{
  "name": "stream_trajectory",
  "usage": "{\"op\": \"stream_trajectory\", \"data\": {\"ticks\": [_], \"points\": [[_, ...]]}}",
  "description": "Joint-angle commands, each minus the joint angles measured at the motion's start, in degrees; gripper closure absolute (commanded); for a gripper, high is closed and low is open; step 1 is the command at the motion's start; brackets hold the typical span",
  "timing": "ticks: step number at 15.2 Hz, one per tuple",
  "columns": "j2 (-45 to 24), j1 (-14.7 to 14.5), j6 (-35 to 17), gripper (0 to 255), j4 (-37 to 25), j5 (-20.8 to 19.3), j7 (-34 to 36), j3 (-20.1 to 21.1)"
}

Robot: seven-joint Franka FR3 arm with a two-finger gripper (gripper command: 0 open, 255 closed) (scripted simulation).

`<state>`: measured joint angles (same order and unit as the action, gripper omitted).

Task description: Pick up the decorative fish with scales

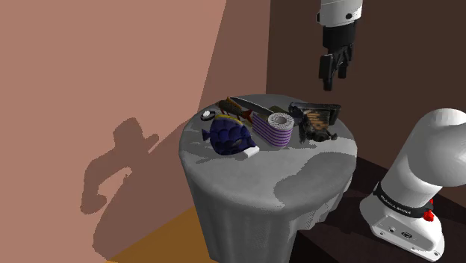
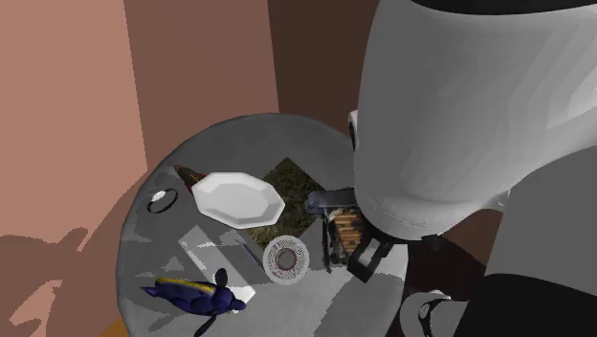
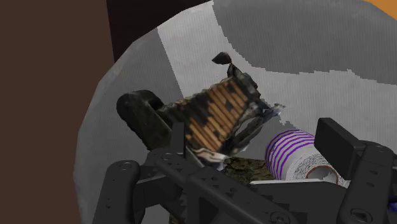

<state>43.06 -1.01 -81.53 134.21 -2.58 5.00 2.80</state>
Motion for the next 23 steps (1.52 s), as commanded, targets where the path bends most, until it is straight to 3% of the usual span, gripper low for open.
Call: {"op": "stream_trajectory", "data": {"ticks": [1, 12, 23], "points": [[0.00, 0.00, 0.00, 0, 0.00, 0.00, 0.00, 0.00], [-21.64, 0.25, -15.25, 0, -8.52, -1.22, 5.08, 3.94], [-45.01, -0.07, -22.34, 0, -26.26, -6.33, 10.81, 6.59]]}}
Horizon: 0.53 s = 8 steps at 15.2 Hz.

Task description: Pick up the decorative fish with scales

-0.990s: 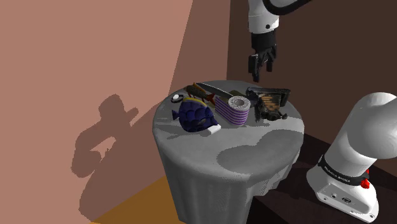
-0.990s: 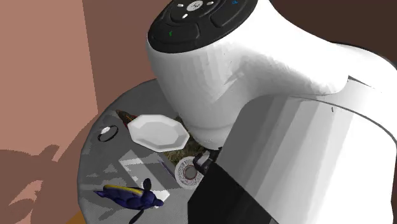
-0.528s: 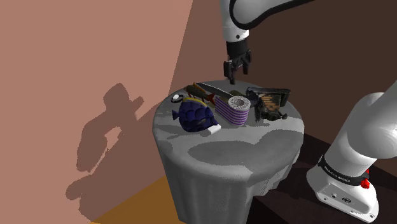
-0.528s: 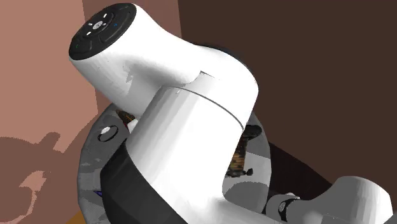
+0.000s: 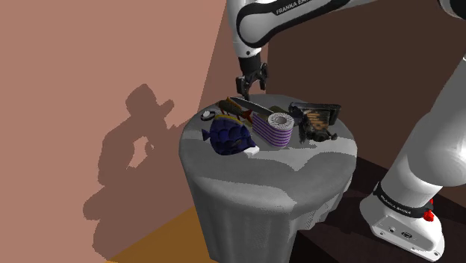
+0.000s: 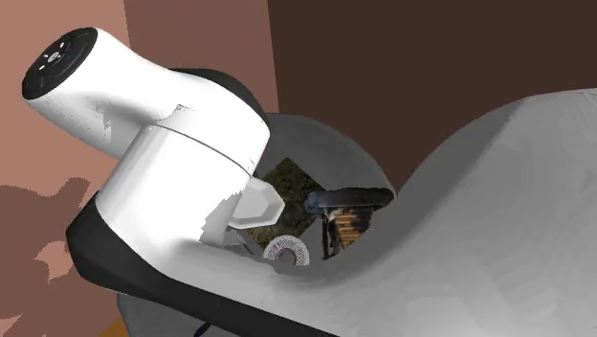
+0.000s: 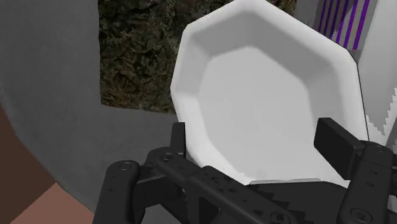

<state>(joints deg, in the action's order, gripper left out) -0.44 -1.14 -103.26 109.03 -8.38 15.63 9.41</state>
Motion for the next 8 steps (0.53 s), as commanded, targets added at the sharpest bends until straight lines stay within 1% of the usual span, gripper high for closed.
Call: {"op": "stream_trajectory", "data": {"ticks": [1, 5, 8], "points": [[-3.70, -0.10, -0.79, 0, -3.18, -1.13, 0.66, 0.08], [-12.70, -1.03, -0.74, 0, -12.61, -3.58, 2.36, 0.26], [-19.80, -2.05, 0.19, 0, -20.97, -5.35, 3.25, 0.11]]}}
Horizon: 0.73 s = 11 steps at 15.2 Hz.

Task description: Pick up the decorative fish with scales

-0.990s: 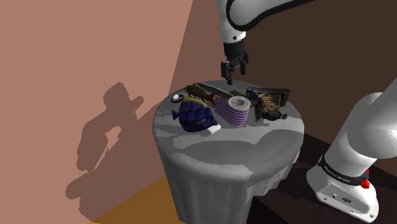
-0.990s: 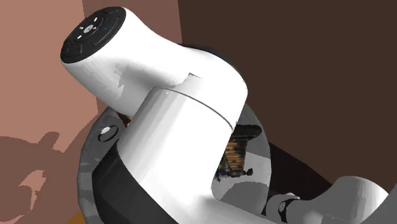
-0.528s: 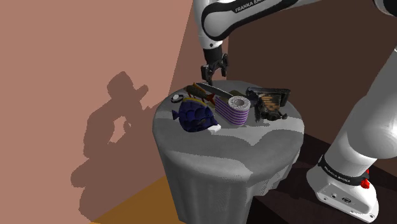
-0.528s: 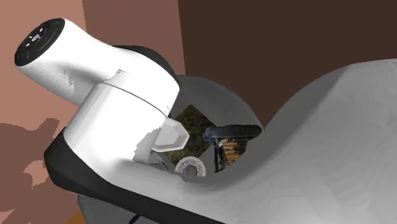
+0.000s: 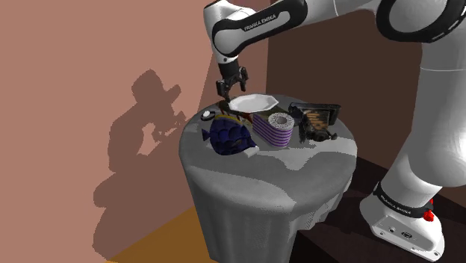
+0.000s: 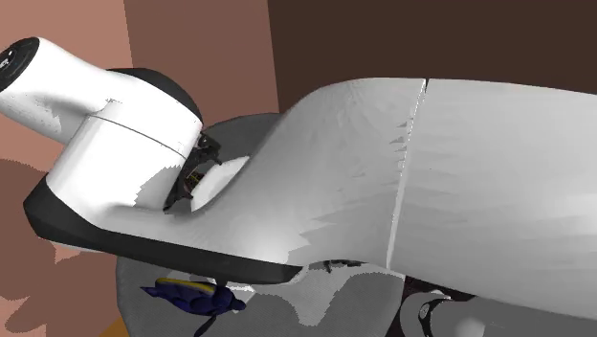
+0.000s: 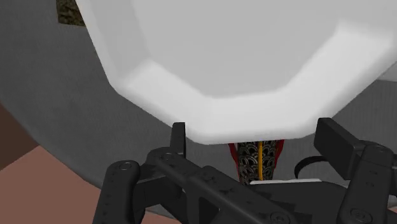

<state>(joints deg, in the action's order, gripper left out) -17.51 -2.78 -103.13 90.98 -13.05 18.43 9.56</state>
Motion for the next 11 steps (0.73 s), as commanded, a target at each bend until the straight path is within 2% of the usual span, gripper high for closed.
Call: {"op": "stream_trajectory", "data": {"ticks": [1, 5, 11], "points": [[-5.22, -0.82, 0.56, 0, -6.03, -1.24, 0.66, -0.15], [-15.14, -2.61, 3.46, 0, -19.40, -3.08, 0.87, -0.78], [-15.70, -2.41, -0.69, 0, -15.71, -3.36, 1.74, -0.91]]}}
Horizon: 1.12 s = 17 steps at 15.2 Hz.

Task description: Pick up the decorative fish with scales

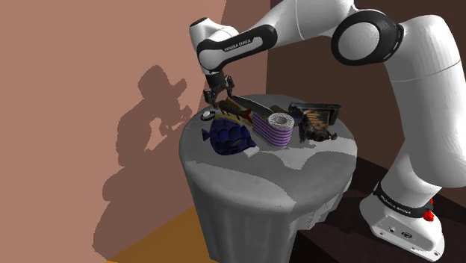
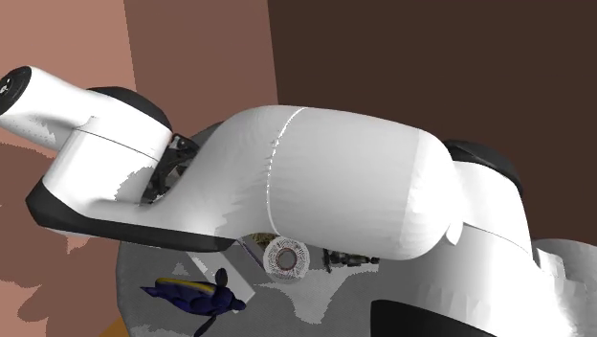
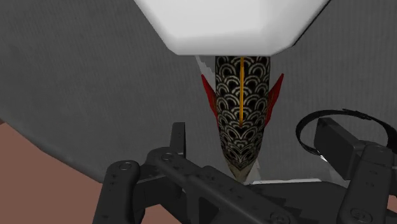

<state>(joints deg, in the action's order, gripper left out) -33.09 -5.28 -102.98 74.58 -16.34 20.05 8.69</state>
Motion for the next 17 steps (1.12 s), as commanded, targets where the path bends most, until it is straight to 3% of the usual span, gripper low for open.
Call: {"op": "stream_trajectory", "data": {"ticks": [1, 3, 4, 13, 17], "points": [[-0.27, 0.11, -1.51, 0, 1.23, -0.12, 0.27, -0.06], [-0.35, 0.13, -1.89, 0, 1.54, -0.16, 0.35, -0.07], [-0.36, 0.13, -1.96, 255, 1.60, -0.17, 0.38, -0.07], [-0.35, 0.13, -1.88, 255, 1.53, -0.16, 0.35, -0.07], [0.17, 0.01, 0.80, 255, -0.70, 0.07, -0.24, 0.01]]}}
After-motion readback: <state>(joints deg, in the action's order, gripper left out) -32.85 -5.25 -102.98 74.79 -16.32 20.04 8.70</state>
